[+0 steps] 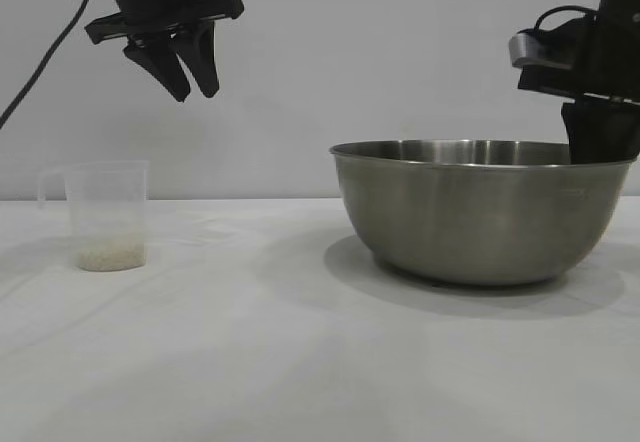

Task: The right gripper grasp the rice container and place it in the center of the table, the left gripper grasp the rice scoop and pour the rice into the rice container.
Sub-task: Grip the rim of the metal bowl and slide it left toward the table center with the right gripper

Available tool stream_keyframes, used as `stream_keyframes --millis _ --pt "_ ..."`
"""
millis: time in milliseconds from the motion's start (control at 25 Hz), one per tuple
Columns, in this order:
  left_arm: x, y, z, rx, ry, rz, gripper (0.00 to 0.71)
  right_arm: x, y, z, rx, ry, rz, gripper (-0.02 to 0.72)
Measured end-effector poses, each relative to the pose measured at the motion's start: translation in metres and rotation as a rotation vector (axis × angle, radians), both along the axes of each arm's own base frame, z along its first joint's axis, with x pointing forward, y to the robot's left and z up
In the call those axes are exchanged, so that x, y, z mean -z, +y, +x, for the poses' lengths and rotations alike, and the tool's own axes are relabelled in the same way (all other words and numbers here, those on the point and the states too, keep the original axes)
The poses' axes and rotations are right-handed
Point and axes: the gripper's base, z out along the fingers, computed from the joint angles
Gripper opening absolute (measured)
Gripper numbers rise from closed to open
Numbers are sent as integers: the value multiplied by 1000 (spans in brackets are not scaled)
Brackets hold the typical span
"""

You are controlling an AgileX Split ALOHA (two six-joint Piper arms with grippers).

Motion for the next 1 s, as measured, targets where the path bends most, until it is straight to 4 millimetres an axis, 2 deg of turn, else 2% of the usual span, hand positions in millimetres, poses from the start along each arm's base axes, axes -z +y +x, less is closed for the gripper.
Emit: stream_keyframes --millis 120,280,320,480,600,640,680,880,1000 --pt "0 0 0 1 -1 2 267 0 16 -7 -45 11 -2 0" --pt "0 13 3 -27 1 2 267 0 16 -7 -53 9 -5 0" --pt "0 19 5 -38 0 6 267 -2 16 -8 -54 5 -6 49" --pt "0 24 6 -49 0 6 267 -26 15 -11 -60 -57 12 201" --pt "0 24 6 -50 0 6 267 -49 11 -19 -51 -162 37 193" --pt "0 25 7 -53 0 6 267 -54 10 -22 -39 -217 50 233" --pt "0 25 7 -52 0 6 267 -57 8 -26 -26 -256 60 219" --pt "0 27 7 -56 0 6 267 -56 -10 -68 2 -425 85 219" --pt "0 27 7 -56 0 6 267 -42 -28 -101 49 -484 78 219"
